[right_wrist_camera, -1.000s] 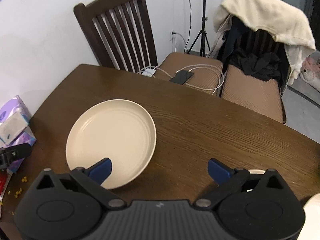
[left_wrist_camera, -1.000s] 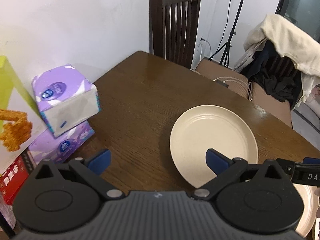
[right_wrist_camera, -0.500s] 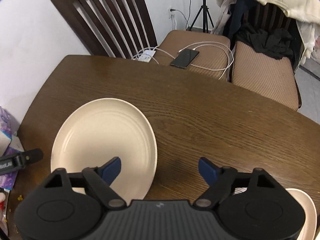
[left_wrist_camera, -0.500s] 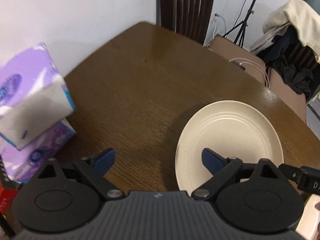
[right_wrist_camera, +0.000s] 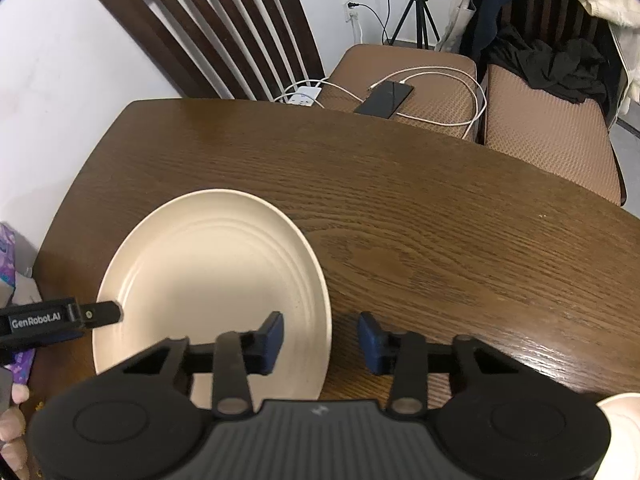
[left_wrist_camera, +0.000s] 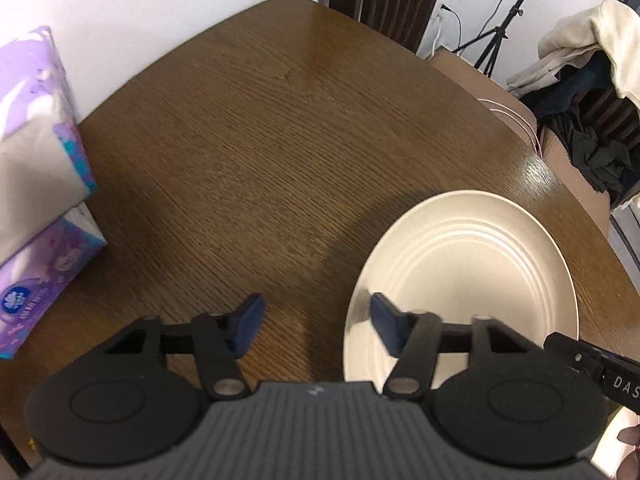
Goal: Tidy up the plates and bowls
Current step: 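Close the left gripper on the plate rim while the right gripper also pinches the rim, then lift the cream plate with both grippers and carry it past the bowls, then lower the held cream plate flat onto the table with both grippers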
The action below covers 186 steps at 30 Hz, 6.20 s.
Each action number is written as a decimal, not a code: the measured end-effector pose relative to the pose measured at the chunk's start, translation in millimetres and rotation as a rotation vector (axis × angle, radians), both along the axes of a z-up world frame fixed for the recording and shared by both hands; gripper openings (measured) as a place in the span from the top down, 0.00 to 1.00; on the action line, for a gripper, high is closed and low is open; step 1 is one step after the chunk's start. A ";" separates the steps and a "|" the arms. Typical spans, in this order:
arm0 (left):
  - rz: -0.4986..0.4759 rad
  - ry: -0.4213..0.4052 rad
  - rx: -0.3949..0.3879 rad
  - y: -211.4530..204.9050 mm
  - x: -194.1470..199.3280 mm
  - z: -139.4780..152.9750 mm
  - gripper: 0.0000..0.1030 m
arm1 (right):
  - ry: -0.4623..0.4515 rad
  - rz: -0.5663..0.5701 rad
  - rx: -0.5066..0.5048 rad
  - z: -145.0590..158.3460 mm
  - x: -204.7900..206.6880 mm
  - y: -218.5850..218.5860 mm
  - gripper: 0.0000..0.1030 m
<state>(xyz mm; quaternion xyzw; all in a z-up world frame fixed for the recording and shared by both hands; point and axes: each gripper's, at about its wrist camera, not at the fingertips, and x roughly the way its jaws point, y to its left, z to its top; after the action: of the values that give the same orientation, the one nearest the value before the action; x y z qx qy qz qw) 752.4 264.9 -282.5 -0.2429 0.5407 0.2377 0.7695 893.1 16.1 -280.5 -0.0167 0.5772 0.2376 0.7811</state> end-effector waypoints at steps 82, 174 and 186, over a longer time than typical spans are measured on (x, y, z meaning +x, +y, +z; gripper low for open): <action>-0.126 -0.256 0.165 -140.8 -207.3 200.2 0.87 | -0.225 0.036 0.118 176.6 -205.3 -105.6 0.90; -0.285 -0.079 0.172 -48.9 -456.0 49.3 0.87 | -0.132 0.075 0.018 40.8 -492.7 0.3 0.88; -0.323 -0.045 0.153 -62.0 -440.7 29.6 0.87 | -0.122 0.069 -0.018 21.3 -478.8 -9.2 0.88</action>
<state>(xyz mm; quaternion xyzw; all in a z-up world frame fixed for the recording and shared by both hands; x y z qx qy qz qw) 311.7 202.9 -252.9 -0.0989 0.5357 0.1458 0.8258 414.4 6.9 -259.2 -0.0581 0.5296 0.2575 0.8061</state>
